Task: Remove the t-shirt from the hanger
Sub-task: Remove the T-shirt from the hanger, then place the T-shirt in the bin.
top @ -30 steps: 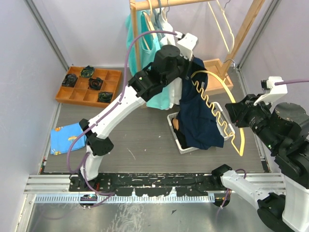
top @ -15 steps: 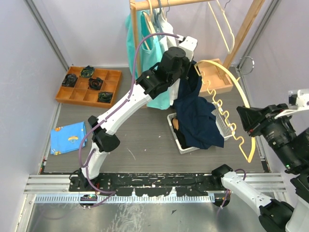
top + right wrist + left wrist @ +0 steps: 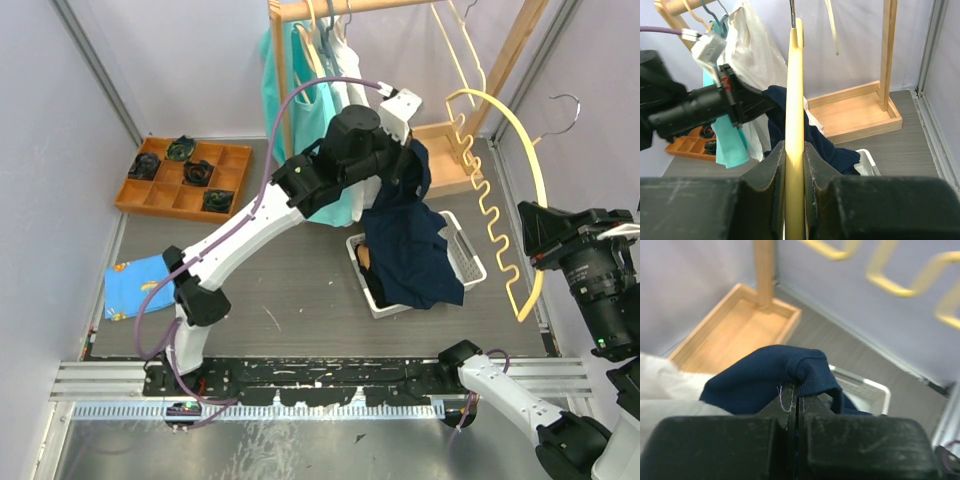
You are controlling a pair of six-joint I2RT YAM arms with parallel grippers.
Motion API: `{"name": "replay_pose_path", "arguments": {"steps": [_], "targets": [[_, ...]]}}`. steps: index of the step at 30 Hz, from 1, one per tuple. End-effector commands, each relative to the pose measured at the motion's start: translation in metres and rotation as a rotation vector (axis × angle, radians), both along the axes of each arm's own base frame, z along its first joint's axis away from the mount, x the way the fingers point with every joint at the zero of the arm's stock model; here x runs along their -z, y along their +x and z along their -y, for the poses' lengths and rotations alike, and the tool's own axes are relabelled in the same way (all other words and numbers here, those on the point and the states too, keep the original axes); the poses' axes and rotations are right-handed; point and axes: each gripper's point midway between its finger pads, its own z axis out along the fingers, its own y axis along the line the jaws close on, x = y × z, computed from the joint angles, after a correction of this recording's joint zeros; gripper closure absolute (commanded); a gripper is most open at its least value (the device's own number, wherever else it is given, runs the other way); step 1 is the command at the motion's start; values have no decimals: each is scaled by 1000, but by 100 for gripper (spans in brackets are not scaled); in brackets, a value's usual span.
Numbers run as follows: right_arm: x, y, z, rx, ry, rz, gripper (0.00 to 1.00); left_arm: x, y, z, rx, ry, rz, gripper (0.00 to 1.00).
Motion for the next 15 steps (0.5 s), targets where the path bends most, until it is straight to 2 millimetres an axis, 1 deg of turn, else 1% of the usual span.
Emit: {"name": "replay_pose_path", "arguments": {"steps": [1, 2, 5, 7, 8, 10, 12, 13, 14, 15], "targets": [[-23, 25, -3, 48, 30, 62, 99, -89, -74, 11, 232, -184, 104, 100], [-23, 27, -4, 51, 38, 66, 99, -93, -88, 14, 267, -196, 102, 100], [-23, 31, -5, 57, 47, 69, 99, -105, -113, 18, 328, -239, 81, 100], [-21, 34, -6, 57, 42, 64, 99, -105, -129, 22, 360, -260, 37, 100], [-21, 34, -6, 56, 42, 65, 99, -102, -138, 24, 381, -264, 14, 100], [-22, 35, -7, 53, 41, 68, 99, -85, -154, 31, 404, -239, -16, 100], [-23, 35, -9, 44, 39, 73, 99, -59, -164, 37, 410, -195, -45, 100], [-23, 35, -9, 41, 39, 74, 99, -45, -166, 39, 407, -175, -68, 100], [-24, 35, -10, 37, 38, 76, 99, -25, -167, 42, 401, -148, -100, 100], [-24, 35, -10, 34, 38, 76, 99, -13, -166, 43, 398, -134, -118, 100]]}}
